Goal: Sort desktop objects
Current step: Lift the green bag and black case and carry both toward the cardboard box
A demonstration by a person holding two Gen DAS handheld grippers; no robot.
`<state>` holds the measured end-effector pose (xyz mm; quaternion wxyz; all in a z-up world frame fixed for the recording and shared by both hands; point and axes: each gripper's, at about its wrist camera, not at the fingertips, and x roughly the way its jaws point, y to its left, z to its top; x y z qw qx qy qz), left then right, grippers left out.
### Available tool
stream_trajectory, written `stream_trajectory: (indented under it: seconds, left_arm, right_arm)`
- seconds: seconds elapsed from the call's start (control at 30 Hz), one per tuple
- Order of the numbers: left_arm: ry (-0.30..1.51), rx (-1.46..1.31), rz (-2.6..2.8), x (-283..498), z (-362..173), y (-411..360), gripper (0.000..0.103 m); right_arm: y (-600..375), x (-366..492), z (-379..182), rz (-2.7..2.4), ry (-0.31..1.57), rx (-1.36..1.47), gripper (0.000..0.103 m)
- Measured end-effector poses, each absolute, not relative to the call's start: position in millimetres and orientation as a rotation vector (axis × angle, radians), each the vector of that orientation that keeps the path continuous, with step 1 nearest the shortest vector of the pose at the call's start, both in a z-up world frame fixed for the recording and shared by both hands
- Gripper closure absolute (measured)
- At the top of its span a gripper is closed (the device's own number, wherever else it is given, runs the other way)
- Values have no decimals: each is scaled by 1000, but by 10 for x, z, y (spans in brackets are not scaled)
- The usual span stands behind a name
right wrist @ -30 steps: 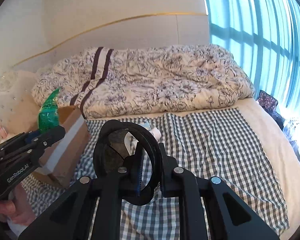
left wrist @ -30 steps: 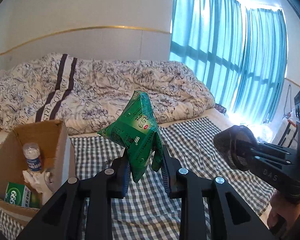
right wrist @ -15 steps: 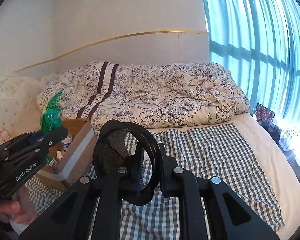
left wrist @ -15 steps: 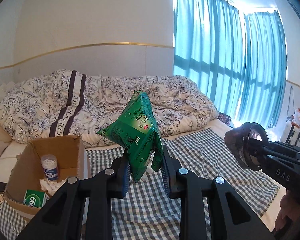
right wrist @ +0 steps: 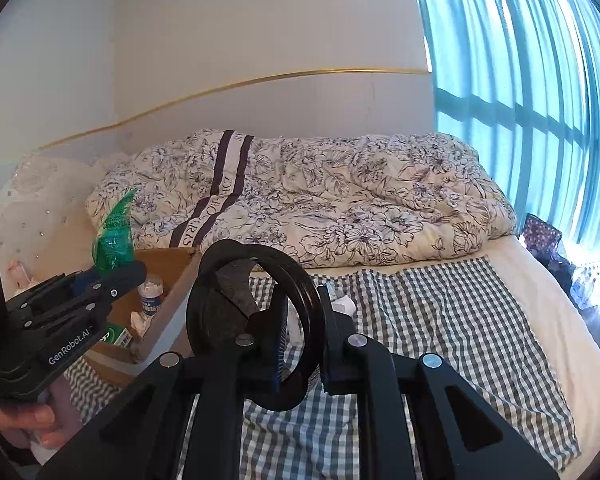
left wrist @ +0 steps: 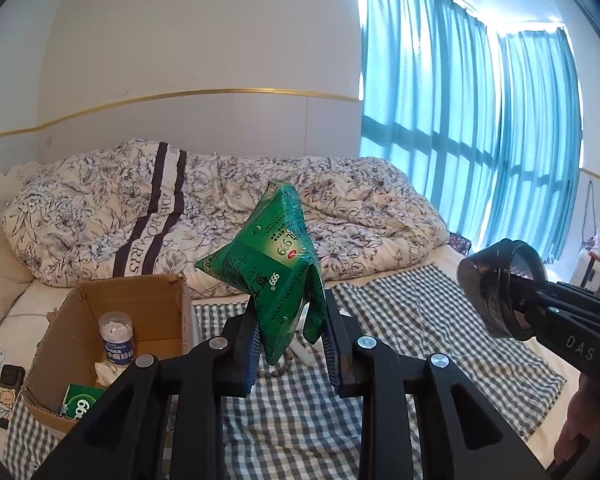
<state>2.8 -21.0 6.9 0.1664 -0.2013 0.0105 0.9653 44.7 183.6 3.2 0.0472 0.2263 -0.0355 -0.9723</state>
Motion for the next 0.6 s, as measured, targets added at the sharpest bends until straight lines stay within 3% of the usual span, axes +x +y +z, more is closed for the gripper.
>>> stream_trajectory:
  seconds: [0.6]
  left_arm:
    - [32,-600,2847,-243,40,-821,76]
  right_arm:
    - [1310,70,-7,-2872,-118,667,90]
